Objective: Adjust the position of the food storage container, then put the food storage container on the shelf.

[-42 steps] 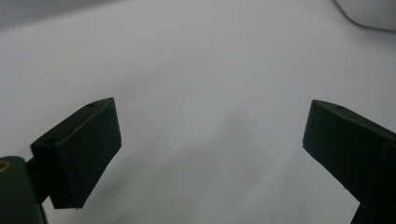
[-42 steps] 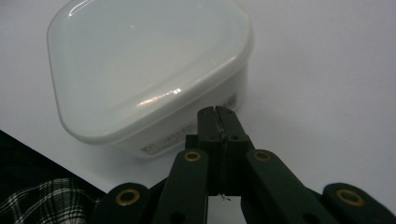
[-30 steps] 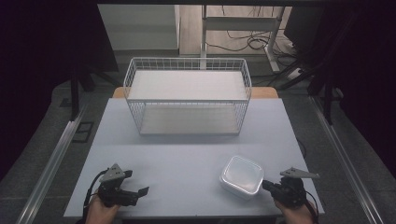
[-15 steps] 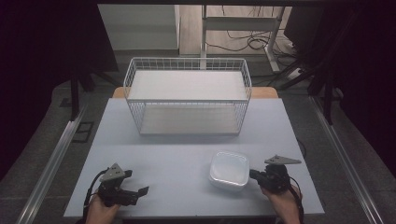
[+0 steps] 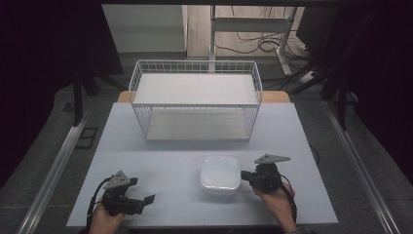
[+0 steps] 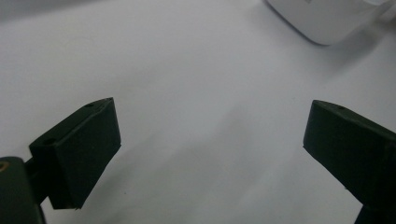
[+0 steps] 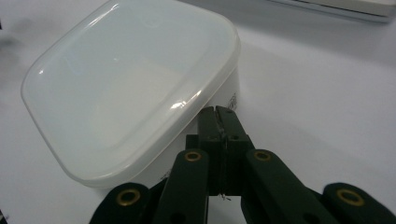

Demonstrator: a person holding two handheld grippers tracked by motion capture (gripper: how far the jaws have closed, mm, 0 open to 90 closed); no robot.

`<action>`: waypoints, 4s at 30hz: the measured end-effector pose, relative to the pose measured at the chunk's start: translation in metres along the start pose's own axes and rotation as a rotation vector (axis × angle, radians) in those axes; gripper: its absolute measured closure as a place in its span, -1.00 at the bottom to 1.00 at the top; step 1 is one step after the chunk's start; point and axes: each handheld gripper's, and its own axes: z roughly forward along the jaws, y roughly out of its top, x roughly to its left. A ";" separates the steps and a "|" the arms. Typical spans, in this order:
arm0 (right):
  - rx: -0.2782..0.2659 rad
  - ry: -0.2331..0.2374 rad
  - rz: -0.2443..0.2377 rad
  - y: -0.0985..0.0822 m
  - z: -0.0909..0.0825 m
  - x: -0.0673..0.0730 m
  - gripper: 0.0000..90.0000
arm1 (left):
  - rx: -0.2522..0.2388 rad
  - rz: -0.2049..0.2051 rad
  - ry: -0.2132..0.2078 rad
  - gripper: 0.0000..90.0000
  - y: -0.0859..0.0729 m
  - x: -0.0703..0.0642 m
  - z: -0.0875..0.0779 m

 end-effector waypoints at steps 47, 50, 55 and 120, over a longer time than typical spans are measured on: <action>-0.057 -0.008 -0.200 -0.014 0.001 0.008 -0.96 | -0.001 0.028 -0.025 -0.93 0.002 -0.006 0.003; -0.060 -0.005 -0.184 -0.013 0.000 0.007 -0.96 | 0.005 0.026 -0.046 -0.93 0.004 -0.008 0.006; -0.083 0.010 -0.170 -0.009 -0.002 0.009 -0.96 | 0.011 0.045 -0.077 -0.94 0.014 -0.014 0.014; -0.097 0.112 0.073 0.033 -0.010 0.035 0.74 | -0.029 -0.072 -0.277 0.79 0.095 -0.039 0.061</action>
